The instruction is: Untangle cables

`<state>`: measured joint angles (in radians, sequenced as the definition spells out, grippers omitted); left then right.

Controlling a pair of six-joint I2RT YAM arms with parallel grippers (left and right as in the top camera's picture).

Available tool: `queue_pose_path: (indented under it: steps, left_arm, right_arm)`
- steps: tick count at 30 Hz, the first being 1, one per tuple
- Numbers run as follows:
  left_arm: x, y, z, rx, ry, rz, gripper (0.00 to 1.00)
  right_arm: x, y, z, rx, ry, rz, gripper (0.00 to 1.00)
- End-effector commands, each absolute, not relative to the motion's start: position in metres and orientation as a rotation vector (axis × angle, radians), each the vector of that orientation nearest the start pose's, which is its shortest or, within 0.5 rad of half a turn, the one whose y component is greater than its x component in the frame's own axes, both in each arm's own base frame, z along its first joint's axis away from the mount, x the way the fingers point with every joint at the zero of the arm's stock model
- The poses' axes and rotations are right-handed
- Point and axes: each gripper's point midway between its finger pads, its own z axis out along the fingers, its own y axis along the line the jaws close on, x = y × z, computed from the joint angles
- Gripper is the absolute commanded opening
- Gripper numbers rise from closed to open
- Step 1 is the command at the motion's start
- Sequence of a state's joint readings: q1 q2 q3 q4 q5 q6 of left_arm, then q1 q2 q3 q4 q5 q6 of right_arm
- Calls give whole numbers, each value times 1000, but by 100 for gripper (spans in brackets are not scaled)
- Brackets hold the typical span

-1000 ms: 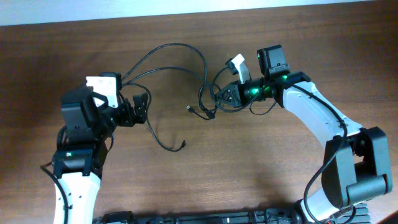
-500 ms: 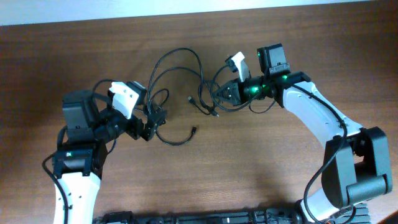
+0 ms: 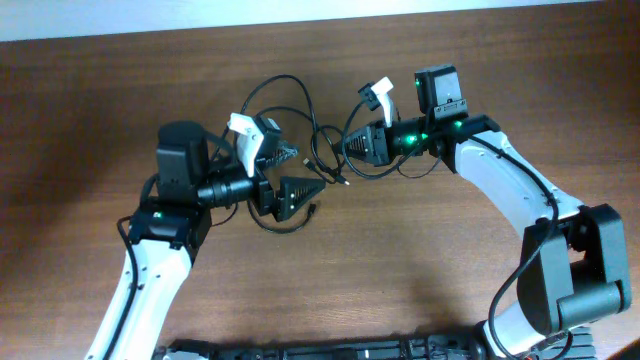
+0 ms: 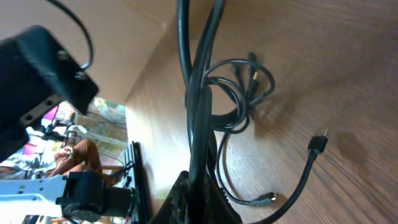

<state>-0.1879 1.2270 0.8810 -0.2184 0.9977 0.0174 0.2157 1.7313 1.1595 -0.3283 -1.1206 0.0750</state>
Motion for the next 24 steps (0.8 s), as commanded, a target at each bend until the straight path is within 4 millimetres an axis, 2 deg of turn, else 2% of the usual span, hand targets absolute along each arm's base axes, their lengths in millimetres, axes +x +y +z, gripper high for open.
queue_pose_path:
  steps: [1, 4, 11, 15, 21, 24]
  left_arm:
    - [293, -203, 248, 758, 1902, -1172, 99]
    - [293, -203, 248, 724, 1924, -1200, 100]
    - [293, -203, 248, 715, 1930, -1206, 98]
    - [293, -203, 248, 715, 1931, -1206, 98]
    - [292, -204, 248, 718, 1930, -1215, 97]
    - [292, -205, 251, 722, 1913, -1218, 96]
  right_arm:
    - [339, 242, 210, -764, 2018, 1610, 4]
    - [328, 245, 232, -866, 1867, 1719, 4]
    - [318, 245, 247, -946, 1752, 1794, 4]
    - [317, 245, 248, -953, 1743, 1801, 4]
    - [324, 247, 272, -960, 1712, 1837, 4]
    - [323, 255, 282, -996, 1680, 1829, 4]
